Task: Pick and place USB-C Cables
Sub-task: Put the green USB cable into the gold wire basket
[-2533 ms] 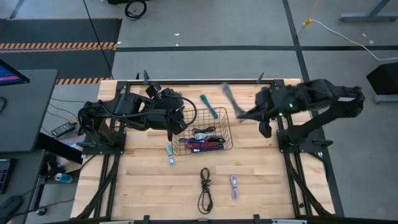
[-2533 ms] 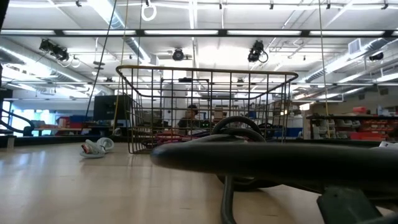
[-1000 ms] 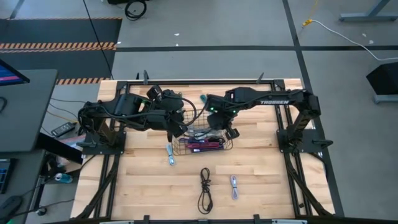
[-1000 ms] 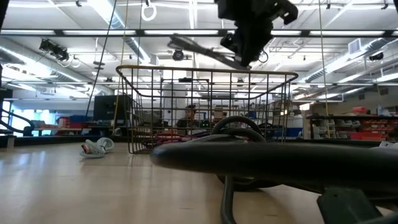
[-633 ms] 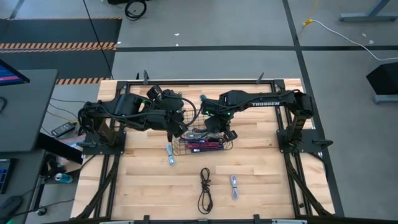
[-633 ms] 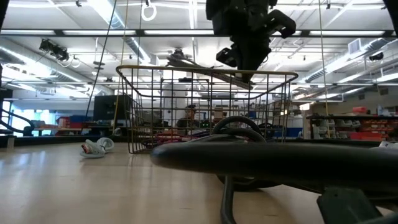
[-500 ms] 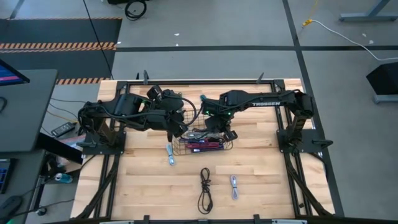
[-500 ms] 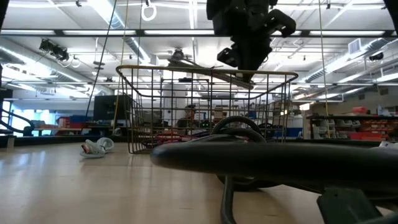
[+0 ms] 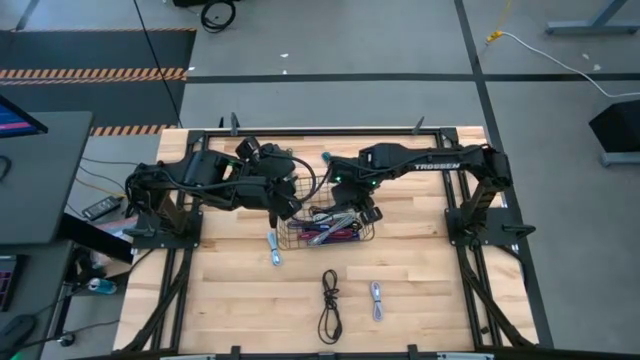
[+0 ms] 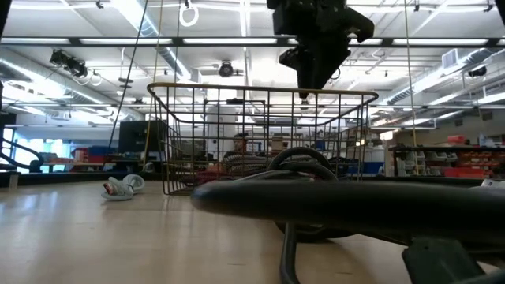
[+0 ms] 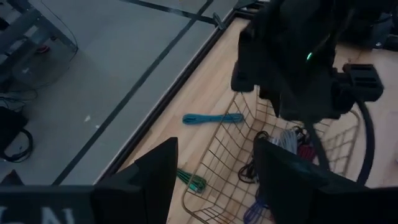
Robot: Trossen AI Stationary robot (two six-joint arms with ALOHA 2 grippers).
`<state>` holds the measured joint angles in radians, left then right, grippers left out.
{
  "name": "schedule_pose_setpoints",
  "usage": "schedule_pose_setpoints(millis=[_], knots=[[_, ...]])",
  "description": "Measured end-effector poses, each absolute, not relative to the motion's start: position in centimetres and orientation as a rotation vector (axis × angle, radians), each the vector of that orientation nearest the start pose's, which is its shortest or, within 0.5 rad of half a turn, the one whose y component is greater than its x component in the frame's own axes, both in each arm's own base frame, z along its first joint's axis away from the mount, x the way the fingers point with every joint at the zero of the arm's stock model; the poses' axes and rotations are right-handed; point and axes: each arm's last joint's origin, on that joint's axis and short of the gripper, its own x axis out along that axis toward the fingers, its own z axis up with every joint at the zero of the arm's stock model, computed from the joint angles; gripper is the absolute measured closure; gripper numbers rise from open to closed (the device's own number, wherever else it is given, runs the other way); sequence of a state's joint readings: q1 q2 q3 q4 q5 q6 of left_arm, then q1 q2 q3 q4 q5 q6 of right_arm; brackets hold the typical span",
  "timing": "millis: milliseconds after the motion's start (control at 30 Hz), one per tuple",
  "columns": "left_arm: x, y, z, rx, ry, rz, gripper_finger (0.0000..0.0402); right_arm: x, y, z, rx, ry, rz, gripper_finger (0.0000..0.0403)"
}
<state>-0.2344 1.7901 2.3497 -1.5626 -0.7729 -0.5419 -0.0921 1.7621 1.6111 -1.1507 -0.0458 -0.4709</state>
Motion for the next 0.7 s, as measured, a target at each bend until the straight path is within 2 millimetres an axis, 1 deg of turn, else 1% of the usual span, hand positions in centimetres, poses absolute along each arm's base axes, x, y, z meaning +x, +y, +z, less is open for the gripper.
schedule_pose_setpoints(millis=[67,133,233,333,433,533,633,700], knots=[[29.7,-4.7,46.8,0.006,0.704,0.742,0.0186,34.4,-3.2,30.4,-0.333,1.263,0.227,0.0240],[29.7,-4.2,46.9,-0.006,0.672,0.800,0.0186,34.0,-3.3,32.2,-0.348,1.235,0.186,0.0240],[29.8,-3.2,47.0,-0.047,0.610,0.905,0.0186,33.0,-3.7,35.8,-0.357,1.161,0.111,0.0240],[29.9,-1.7,47.0,-0.055,0.588,0.979,0.0186,31.2,-4.0,39.7,-0.349,1.080,0.035,0.0241],[29.9,0.5,47.0,-0.038,0.613,1.035,0.0186,28.4,-4.0,43.9,-0.318,0.962,-0.031,0.0241],[29.8,3.3,47.0,-0.038,0.661,1.087,0.0186,24.9,-3.6,47.6,-0.291,0.831,-0.074,0.0241],[29.3,6.6,46.8,-0.102,0.719,1.110,0.0186,21.2,-2.9,50.4,-0.263,0.700,-0.101,0.0241],[28.9,8.7,46.6,-0.162,0.756,1.114,0.0186,18.8,-2.5,51.7,-0.242,0.629,-0.110,0.0241]])
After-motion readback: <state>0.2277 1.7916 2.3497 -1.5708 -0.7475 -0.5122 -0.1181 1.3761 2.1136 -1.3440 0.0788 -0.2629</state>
